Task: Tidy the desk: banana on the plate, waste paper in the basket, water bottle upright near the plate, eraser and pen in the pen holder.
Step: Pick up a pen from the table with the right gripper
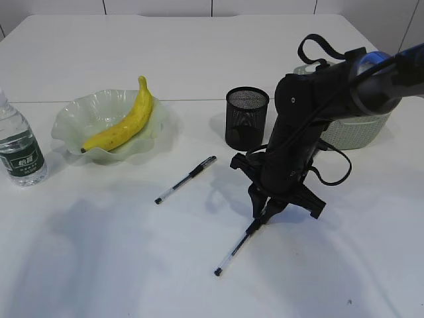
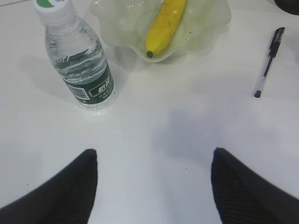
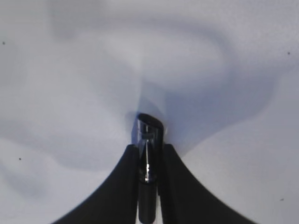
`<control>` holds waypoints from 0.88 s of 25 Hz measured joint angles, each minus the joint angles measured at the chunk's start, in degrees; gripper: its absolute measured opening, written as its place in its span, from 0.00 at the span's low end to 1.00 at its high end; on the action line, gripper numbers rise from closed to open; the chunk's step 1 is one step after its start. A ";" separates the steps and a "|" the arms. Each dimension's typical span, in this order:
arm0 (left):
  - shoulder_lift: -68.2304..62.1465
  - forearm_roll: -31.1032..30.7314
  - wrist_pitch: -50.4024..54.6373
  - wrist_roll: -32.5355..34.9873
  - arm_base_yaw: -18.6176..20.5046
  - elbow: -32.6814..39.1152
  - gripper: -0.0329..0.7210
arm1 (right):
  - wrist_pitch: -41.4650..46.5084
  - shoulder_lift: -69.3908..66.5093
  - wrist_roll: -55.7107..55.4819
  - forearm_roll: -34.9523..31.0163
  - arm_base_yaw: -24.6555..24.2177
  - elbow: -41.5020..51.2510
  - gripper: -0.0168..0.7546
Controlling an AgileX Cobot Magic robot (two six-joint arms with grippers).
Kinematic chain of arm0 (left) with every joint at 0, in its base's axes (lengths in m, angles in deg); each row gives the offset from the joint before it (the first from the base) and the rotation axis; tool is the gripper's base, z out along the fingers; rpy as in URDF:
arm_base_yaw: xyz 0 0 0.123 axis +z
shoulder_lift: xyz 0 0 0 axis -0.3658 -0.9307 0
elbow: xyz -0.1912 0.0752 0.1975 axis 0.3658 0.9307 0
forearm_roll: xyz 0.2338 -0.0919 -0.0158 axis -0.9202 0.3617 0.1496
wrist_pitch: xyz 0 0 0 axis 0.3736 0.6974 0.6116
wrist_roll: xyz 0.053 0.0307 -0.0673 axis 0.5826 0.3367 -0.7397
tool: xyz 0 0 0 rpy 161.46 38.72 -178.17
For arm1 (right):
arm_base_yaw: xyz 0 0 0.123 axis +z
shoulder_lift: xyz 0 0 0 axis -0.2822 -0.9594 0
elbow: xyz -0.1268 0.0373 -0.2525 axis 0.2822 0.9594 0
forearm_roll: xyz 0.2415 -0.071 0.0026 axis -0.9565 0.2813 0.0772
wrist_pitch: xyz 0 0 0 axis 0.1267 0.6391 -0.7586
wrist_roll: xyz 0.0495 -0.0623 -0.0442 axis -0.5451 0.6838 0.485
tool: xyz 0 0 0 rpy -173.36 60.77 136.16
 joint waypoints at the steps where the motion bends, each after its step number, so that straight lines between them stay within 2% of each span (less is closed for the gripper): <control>1: 0.00 0.00 0.00 0.00 0.00 0.00 0.76 | 0.00 0.00 0.00 0.00 0.00 0.00 0.12; 11: 0.00 0.00 0.00 0.00 0.00 0.00 0.76 | 0.24 0.00 2.34 3.38 0.00 -2.30 0.12; 15: 0.00 0.00 0.00 0.00 0.00 0.00 0.76 | 0.75 -0.11 3.13 4.33 0.00 -5.90 0.06; 22: 0.00 0.00 0.00 0.00 0.00 0.00 0.76 | 2.28 -0.11 4.83 5.04 0.00 -9.67 0.05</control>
